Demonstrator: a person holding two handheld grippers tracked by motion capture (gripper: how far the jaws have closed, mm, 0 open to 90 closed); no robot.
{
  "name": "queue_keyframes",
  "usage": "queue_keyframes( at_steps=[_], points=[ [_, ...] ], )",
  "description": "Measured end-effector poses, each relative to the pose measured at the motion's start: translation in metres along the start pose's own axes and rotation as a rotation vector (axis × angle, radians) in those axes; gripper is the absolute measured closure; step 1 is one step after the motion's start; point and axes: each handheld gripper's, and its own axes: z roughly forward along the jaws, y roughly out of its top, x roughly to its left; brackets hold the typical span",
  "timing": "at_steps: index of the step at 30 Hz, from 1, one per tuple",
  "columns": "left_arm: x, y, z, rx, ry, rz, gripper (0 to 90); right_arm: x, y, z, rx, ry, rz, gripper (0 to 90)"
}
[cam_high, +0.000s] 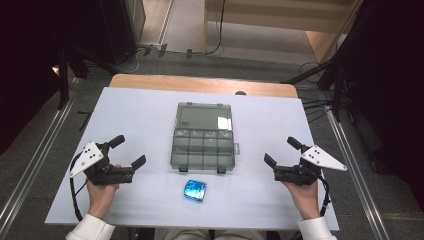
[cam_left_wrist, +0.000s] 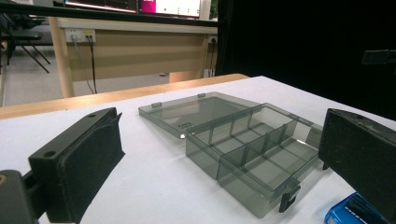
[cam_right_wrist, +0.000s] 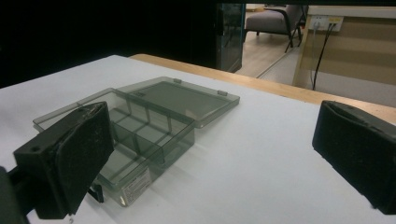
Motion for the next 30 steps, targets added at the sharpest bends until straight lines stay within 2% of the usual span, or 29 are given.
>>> queue_keyframes(
  at_steps=[17, 30],
  points=[
    [-0.002, 0.000, 0.000, 0.004, -0.012, 0.002, 0.0, 0.007, -0.002, 0.004, 0.046, 0.028, -0.025, 0.0],
    [-0.002, 0.000, 0.000, 0.005, -0.015, 0.003, 0.0, 0.019, -0.007, 0.015, 0.135, 0.081, -0.057, 0.0]
  ],
)
